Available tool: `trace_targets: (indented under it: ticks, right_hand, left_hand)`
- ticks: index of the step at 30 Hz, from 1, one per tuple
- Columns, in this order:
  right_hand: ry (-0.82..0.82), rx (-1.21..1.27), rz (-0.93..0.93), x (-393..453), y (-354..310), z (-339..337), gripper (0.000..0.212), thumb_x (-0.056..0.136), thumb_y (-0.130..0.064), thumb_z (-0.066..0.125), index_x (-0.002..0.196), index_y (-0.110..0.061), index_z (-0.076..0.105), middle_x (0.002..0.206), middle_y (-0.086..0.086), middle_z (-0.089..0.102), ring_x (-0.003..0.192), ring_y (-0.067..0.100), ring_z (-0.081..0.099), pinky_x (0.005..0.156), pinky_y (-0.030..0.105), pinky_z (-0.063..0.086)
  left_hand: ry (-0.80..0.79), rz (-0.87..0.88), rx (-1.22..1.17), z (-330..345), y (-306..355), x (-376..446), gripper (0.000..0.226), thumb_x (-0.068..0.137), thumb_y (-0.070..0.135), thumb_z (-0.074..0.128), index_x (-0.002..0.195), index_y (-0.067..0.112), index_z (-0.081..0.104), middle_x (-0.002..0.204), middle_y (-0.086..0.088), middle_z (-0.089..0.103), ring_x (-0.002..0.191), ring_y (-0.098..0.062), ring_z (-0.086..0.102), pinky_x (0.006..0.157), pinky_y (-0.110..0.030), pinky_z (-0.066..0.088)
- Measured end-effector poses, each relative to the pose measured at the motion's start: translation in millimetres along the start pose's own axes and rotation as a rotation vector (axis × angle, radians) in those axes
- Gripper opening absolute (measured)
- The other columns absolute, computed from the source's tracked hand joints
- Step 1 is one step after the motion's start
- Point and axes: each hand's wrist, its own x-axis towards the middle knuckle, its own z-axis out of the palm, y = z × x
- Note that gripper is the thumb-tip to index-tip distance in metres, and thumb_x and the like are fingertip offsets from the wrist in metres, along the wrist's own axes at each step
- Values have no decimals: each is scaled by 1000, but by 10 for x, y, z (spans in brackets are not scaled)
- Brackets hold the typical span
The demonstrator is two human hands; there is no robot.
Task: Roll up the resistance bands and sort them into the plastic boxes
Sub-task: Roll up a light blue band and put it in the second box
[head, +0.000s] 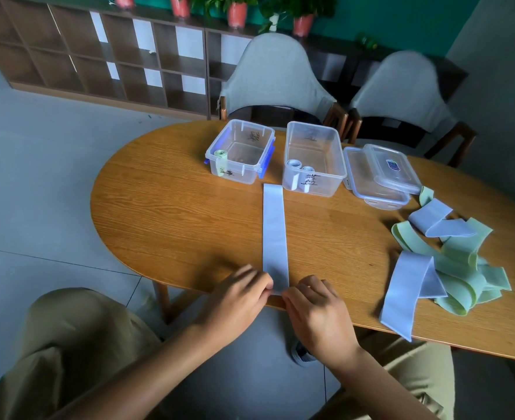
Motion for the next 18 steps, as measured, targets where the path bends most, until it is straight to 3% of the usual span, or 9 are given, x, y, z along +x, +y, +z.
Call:
trace_targets:
  ticks: [2, 5, 11, 15, 18]
  right_hand:
    - [9, -2, -14, 0, 8, -25, 31, 104, -21, 48, 83, -14, 70, 79, -1, 67, 86, 23, 61, 67, 36, 49]
    - [-2, 0, -19, -24, 16, -15, 11, 95, -14, 63, 90, -15, 73, 84, -3, 69, 90, 23, 62, 69, 36, 50]
    - [-8, 22, 0, -2, -12, -17, 10, 94, -15, 64, 88, -15, 73, 88, -2, 69, 90, 23, 63, 70, 36, 51]
    - [-34, 115, 138, 27, -31, 27, 18, 97, -20, 60, 83, -15, 69, 96, -5, 65, 95, 21, 57, 73, 35, 51]
    - [-63, 215, 286, 36, -41, 65, 9, 93, -17, 68, 84, -15, 68, 112, -5, 62, 103, 21, 50, 79, 36, 50]
  left_hand:
    - [-11, 41, 19, -15, 10, -7, 14, 97, 13, 61, 83, 13, 59, 82, 4, 56, 81, -19, 54, 73, -31, 48]
    - [-20, 63, 37, -20, 7, -35, 15, 99, 16, 61, 84, 14, 62, 86, 4, 58, 87, -18, 55, 78, -31, 48]
    - [3, 10, 63, 48, 25, -58, 13, 96, 16, 63, 84, 14, 62, 87, 4, 57, 86, -19, 53, 76, -34, 48]
    - [25, -109, 18, 92, 69, -67, 14, 89, 17, 73, 83, 14, 61, 88, 4, 57, 85, -18, 52, 71, -35, 48]
    - [35, -182, -51, 112, 71, -60, 16, 86, 17, 76, 82, 15, 60, 99, 3, 56, 93, -17, 52, 78, -34, 47]
